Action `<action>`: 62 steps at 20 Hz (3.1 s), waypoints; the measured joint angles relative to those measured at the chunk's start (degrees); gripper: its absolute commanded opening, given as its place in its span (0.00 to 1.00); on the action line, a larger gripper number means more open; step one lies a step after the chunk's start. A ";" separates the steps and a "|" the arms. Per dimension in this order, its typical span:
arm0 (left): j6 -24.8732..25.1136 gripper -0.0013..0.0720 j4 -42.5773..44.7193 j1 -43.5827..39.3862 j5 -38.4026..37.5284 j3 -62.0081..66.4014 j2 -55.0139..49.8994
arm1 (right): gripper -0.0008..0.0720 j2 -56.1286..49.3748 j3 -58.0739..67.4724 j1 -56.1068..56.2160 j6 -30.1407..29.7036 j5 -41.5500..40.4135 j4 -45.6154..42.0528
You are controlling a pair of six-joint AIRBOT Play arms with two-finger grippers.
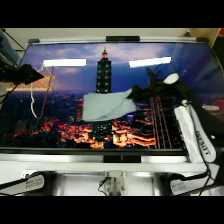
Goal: Fold the shirts.
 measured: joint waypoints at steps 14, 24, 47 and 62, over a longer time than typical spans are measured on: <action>0.00 0.06 0.00 -0.37 -0.26 0.00 0.00 | 0.10 16.87 7.43 -43.52 7.96 11.96 -18.21; 0.37 0.06 0.00 -2.27 -0.26 0.00 -0.15 | 0.11 23.12 7.63 -55.56 11.23 20.63 -26.27; 1.90 0.06 0.00 -2.49 -0.31 0.00 -0.15 | 0.87 28.24 -23.32 -57.42 13.92 24.57 -58.58; -11.45 0.65 38.93 -23.23 -11.37 1.99 -1.25 | 0.87 22.80 5.20 -20.87 16.00 18.88 -45.72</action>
